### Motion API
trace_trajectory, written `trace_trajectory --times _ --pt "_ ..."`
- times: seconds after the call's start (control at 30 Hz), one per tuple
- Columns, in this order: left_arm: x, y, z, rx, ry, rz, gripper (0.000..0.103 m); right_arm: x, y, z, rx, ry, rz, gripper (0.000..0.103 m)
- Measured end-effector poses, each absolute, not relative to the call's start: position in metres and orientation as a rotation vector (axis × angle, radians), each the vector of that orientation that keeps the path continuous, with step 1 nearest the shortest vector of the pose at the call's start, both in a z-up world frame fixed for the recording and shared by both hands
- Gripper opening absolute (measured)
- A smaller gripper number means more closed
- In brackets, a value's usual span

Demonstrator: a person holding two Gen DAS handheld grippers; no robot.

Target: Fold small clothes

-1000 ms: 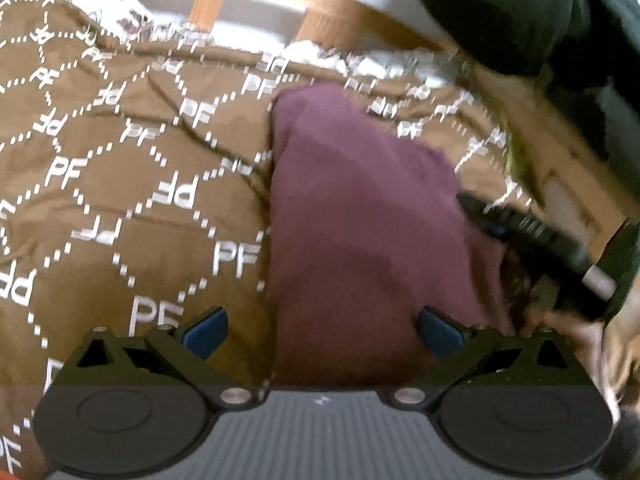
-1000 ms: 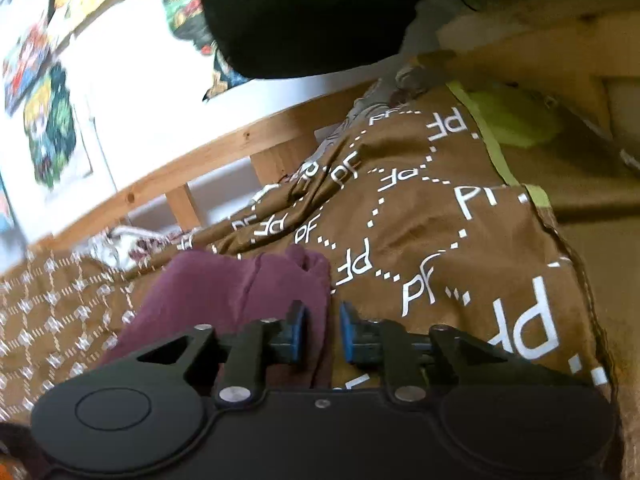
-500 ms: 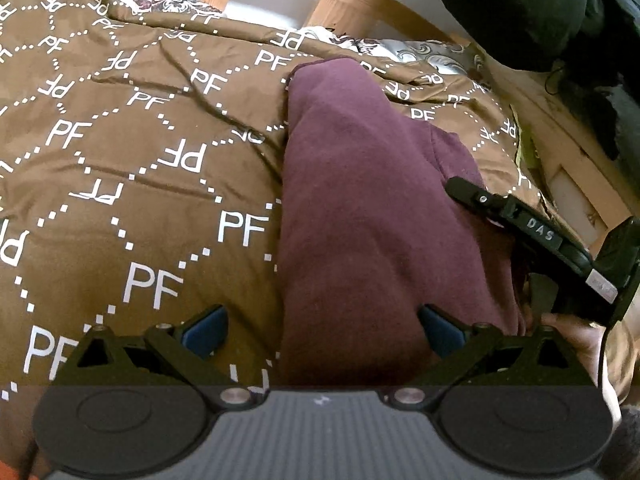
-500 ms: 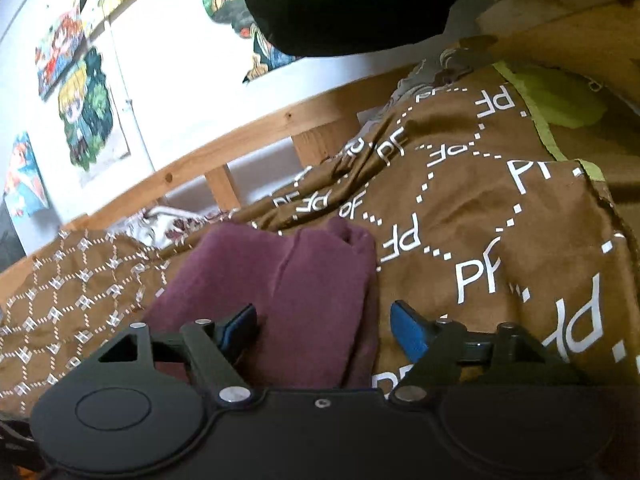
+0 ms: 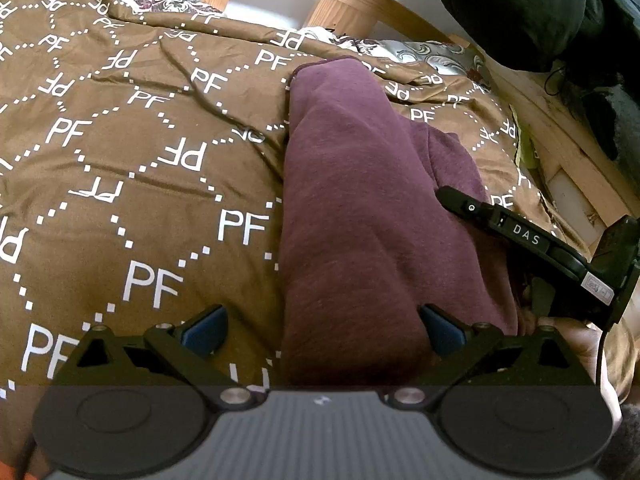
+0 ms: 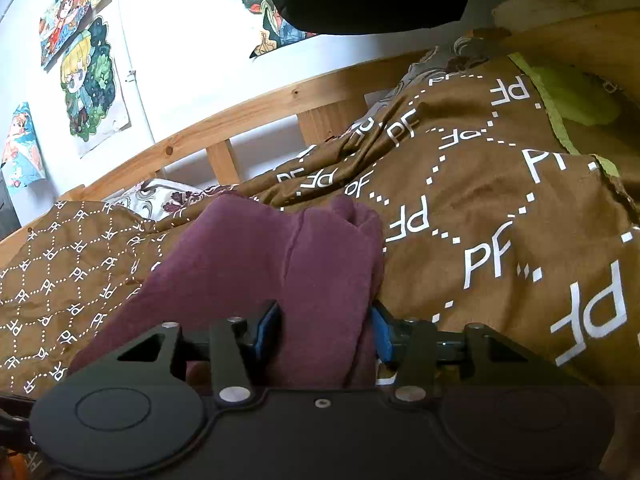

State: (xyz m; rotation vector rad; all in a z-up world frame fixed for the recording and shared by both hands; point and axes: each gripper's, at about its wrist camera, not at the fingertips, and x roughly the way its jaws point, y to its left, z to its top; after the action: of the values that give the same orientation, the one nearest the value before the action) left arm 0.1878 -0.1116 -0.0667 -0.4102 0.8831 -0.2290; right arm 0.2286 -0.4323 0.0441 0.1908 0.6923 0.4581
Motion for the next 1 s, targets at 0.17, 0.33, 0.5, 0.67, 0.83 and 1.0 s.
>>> trace_trajectory --times 0.17,0.33,0.5,0.67,0.83,1.0 --pt "0.188 -0.111 -0.067 -0.411 0.886 -0.231 0.103 0.228 -0.432 0.043 0.189 0.692 0.457 0.052" --pt "0.199 -0.109 -0.062 -0.388 0.925 -0.267 0.102 0.228 -0.432 0.043 0.189 0.692 0.456 0.051" --pt "0.209 -0.104 -0.047 -0.384 0.888 -0.299 0.102 0.228 -0.432 0.043 0.191 0.692 0.456 0.051" --pt "0.221 -0.093 -0.055 -0.453 0.899 -0.275 0.102 0.227 -0.432 0.043 0.188 0.687 0.454 0.051" --pt "0.227 -0.090 -0.068 -0.497 0.930 -0.303 0.103 0.223 -0.431 0.044 0.171 0.680 0.441 0.051" --pt "0.234 -0.091 -0.070 -0.486 0.942 -0.333 0.103 0.221 -0.430 0.043 0.162 0.676 0.435 0.052"
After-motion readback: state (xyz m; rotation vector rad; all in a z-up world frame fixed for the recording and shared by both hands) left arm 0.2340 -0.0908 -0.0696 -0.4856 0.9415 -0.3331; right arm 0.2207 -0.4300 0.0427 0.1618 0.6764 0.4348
